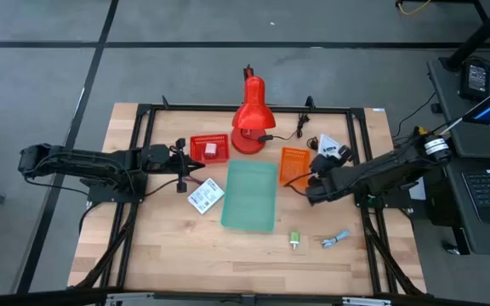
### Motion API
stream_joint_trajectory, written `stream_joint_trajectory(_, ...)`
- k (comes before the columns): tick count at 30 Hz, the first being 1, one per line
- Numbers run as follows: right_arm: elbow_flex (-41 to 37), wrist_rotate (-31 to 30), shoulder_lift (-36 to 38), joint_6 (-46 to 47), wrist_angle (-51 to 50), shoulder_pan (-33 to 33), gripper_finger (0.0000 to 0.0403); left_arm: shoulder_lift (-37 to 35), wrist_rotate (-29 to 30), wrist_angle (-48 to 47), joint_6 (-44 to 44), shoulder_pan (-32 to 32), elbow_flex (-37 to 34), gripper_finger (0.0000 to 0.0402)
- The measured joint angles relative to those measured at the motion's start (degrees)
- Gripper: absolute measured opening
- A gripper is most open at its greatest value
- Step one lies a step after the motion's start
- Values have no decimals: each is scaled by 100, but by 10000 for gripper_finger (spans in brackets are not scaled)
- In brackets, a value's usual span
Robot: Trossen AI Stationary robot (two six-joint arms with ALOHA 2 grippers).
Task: Pick and place items into bin
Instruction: Put the white card reader box into the green basket
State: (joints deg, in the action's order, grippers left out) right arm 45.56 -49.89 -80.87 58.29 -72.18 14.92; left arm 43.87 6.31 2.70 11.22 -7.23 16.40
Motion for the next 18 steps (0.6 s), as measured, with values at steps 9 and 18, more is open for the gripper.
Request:
stream_joint_trajectory(9,510,-435,328,20,38,782,18,1,-1,2,-16,0,0,2)
stream_joint_trajectory(18,901,-796,338,-382,722,1320,18,1,-136,44,-353,1,0,5)
